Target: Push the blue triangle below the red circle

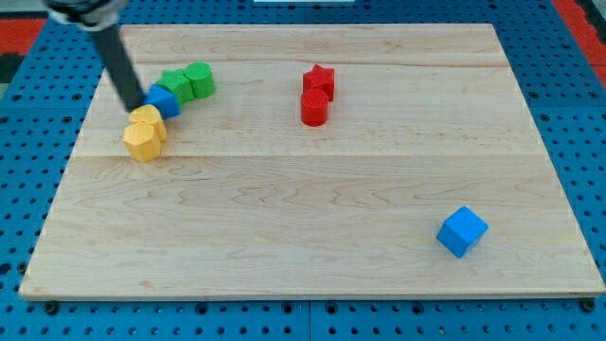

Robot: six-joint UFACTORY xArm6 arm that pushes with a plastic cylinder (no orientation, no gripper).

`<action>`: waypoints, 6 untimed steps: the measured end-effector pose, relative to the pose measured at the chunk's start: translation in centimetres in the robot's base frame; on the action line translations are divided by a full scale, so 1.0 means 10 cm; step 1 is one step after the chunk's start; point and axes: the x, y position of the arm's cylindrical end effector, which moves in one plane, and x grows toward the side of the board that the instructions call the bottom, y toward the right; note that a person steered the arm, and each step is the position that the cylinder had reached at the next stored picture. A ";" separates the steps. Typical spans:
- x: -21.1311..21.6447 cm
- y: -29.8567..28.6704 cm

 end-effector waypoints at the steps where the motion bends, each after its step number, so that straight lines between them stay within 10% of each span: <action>1: -0.15 0.09; 4: 0.30 0.97; 6: -0.25 0.84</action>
